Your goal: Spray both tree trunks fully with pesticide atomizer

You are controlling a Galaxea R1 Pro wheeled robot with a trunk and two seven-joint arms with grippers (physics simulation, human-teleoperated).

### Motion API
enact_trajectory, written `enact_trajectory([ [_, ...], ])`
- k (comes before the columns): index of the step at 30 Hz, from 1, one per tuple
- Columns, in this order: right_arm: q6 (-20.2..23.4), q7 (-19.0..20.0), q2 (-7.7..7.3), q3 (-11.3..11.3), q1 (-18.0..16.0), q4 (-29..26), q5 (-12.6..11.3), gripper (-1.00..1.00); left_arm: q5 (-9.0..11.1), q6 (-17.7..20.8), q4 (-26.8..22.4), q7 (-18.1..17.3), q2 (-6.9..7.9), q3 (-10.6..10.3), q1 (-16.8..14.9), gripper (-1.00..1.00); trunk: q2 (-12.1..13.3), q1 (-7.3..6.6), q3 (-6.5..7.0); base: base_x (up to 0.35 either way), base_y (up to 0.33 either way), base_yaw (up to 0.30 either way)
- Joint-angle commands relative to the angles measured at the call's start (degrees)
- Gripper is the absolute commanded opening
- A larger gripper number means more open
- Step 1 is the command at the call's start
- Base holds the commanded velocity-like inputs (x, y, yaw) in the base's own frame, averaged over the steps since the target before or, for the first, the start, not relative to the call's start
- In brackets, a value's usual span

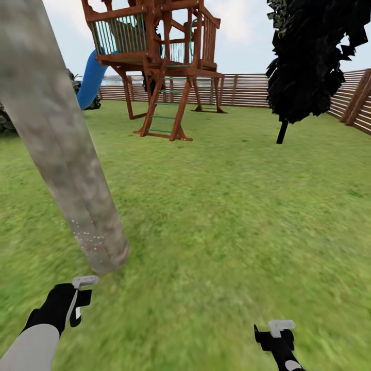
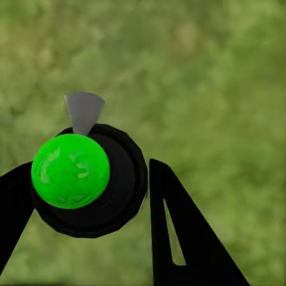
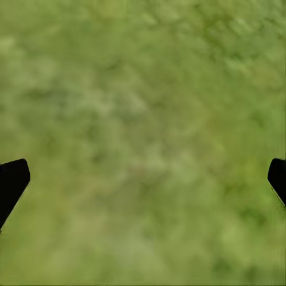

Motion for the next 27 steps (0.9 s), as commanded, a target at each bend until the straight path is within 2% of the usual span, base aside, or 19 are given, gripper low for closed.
enact_trajectory([
  [1, 0.0, 0.0, 0.0, 0.0, 0.0, 0.0, 0.0, 1.0, -0.1, 0.0, 0.0, 0.1, -0.06, 0.0, 0.0, -1.0, 0.0, 0.0, 0.0, 0.242, -0.188, 0.277],
  [5, 0.0, 0.0, 0.0, 0.0, 0.0, 0.0, 0.0, 1.0, -0.1, -0.4, 0.0, 0.2, -0.05, 0.0, 0.0, -1.0, 0.0, 0.0, 0.0, 0.248, -0.183, 0.277],
  [7, 0.0, 0.0, 0.0, 0.0, 0.0, 0.0, 0.0, 1.0, -0.1, -2.7, 0.1, 2.7, -0.18, 0.1, 0.0, -1.0, 0.0, 0.0, 0.0, 0.289, -0.134, 0.277],
  [9, 0.0, 0.0, 0.0, 0.0, 0.0, 0.0, 0.0, 1.0, -0.1, -3.4, 0.2, 4.0, -0.99, 0.0, 0.0, -1.0, 0.0, 0.0, 0.0, 0.31, -0.06, 0.277],
  [12, 0.0, 0.0, 0.0, 0.0, 0.0, 0.0, 0.0, 1.0, -0.1, -3.5, 0.2, 4.0, -1.64, 0.0, 0.0, -1.0, 0.0, 0.0, 0.0, 0.319, -0.007, 0.241],
  [18, 0.0, 0.0, -0.15, 0.0, 0.0, 0.0, 0.0, 1.0, 0.0, -3.5, 0.2, 3.5, -2.24, -0.1, -0.1, -1.0, 0.0, 0.0, 0.0, 0.284, -0.089, 0.018],
  [27, 0.0, 0.1, 0.0, 0.0, 0.0, 0.0, 0.0, 1.0, 0.0, -3.4, 0.2, 3.5, -2.66, -0.1, -0.2, -1.0, 0.0, 0.0, 0.0, 0.098, -0.262, 0.033],
])
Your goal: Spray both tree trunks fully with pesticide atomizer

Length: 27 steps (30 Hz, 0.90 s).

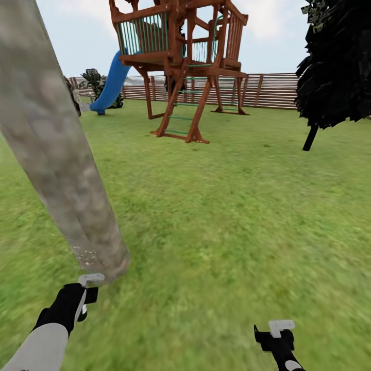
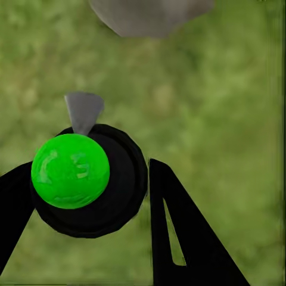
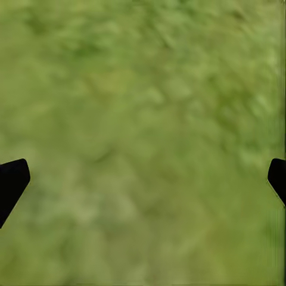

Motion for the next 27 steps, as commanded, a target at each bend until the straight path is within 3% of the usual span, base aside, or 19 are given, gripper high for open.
enact_trajectory([
  [1, 0.0, 0.0, 0.0, 0.0, 0.0, 0.0, 0.0, 1.0, 0.0, 0.0, 0.0, 0.0, 0.03, 0.0, 0.0, -1.0, 0.0, 0.0, 0.0, 0.082, -0.269, 0.216],
  [10, 0.0, 0.0, 0.0, 0.0, 0.0, 0.0, 0.0, 1.0, 0.0, 0.0, -0.1, 0.0, 0.16, 0.1, 0.0, -1.0, 0.0, 0.0, 0.0, 0.13, -0.269, 0.265],
  [19, 0.0, 0.0, 0.0, 0.0, 0.0, 0.0, 0.0, 1.0, 0.0, 0.0, 0.0, 0.1, 0.05, 0.1, 0.0, -1.0, 0.0, 0.0, 0.0, 0.165, -0.264, 0.021],
  [27, 0.0, 0.0, 0.0, 0.0, 0.0, 0.0, 0.0, 1.0, 0.1, 0.0, -0.1, 0.0, 0.07, 0.1, -0.1, -1.0, 0.0, 0.0, 0.0, 0.121, -0.266, 0.246],
])
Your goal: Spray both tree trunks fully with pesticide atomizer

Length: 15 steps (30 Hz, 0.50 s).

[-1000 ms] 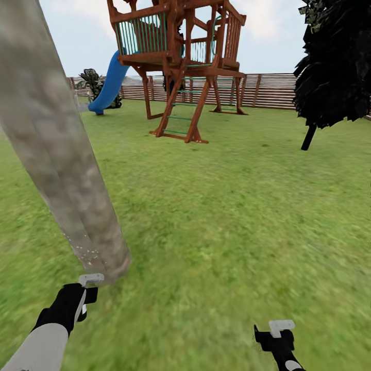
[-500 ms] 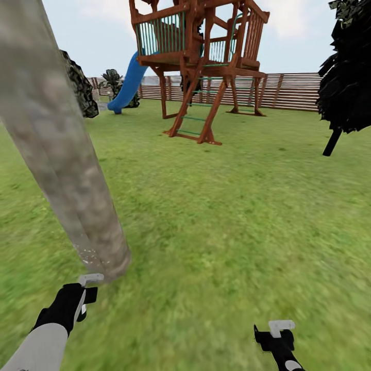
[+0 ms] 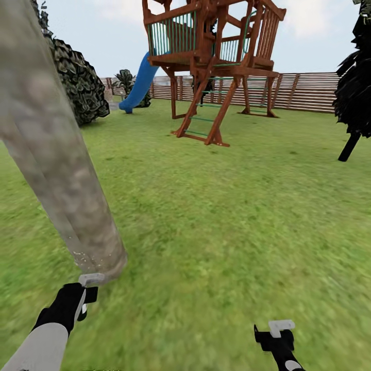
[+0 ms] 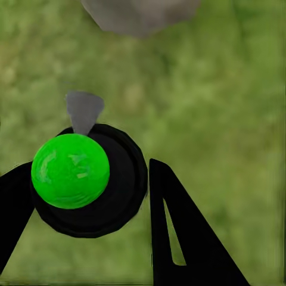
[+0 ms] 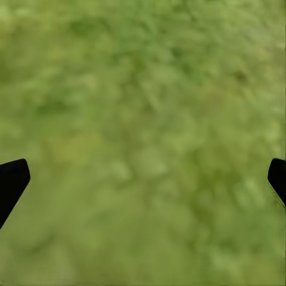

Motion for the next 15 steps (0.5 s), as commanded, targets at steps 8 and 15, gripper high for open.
enact_trajectory([
  [8, 0.0, 0.0, 0.0, 0.0, 0.0, 0.0, 0.0, 1.0, 0.0, 0.0, -0.1, 0.1, 0.04, 0.2, 0.0, -1.0, 0.0, 0.0, 0.0, 0.064, -0.267, 0.277],
  [15, 0.0, 0.0, 0.0, 0.0, 0.0, 0.0, 0.0, 1.0, 0.0, 0.3, -0.2, -0.3, 0.52, -0.1, -3.0, -1.0, 0.0, 0.0, 0.0, -0.01, -0.029, 0.256],
])
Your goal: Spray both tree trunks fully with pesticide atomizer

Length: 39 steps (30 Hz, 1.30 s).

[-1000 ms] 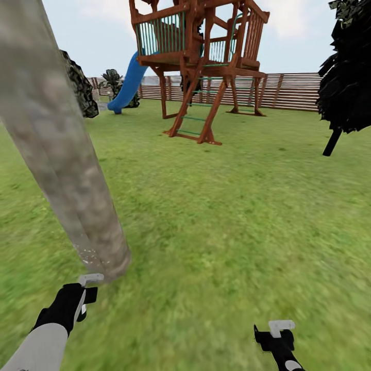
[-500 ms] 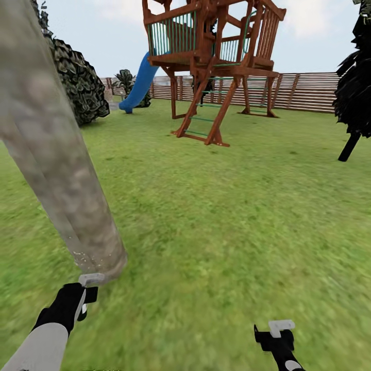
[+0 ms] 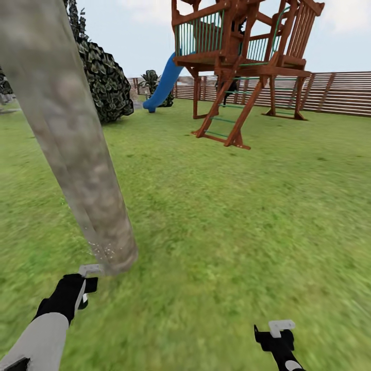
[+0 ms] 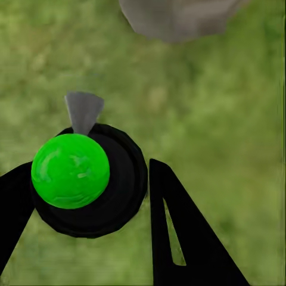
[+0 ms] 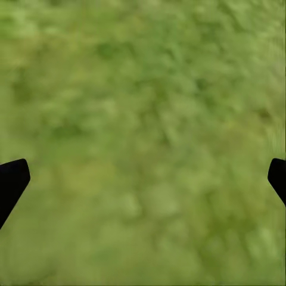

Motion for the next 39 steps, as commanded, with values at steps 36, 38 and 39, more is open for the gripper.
enact_trajectory([
  [36, 0.0, -0.1, -0.35, 0.0, 0.0, 0.0, 0.0, 1.0, -0.8, 11.0, -1.7, -19.0, 9.35, -15.3, -14.5, -1.0, 0.0, 0.0, -0.01, 0.0, 0.0, 0.05],
  [38, 0.0, -0.1, -0.4, 0.0, 0.0, 0.0, 0.0, 1.0, -0.7, 11.0, -1.7, -19.1, 9.31, -15.3, -14.4, -1.0, 0.0, 0.0, -0.01, 0.005, -0.012, 0.021],
  [39, 0.0, -0.1, -0.45, 0.0, 0.0, 0.0, 0.0, 1.0, -0.7, 11.0, -1.7, -19.1, 9.28, -15.3, -14.4, -1.0, 0.0, 0.0, -0.01, 0.082, -0.112, 0.007],
])
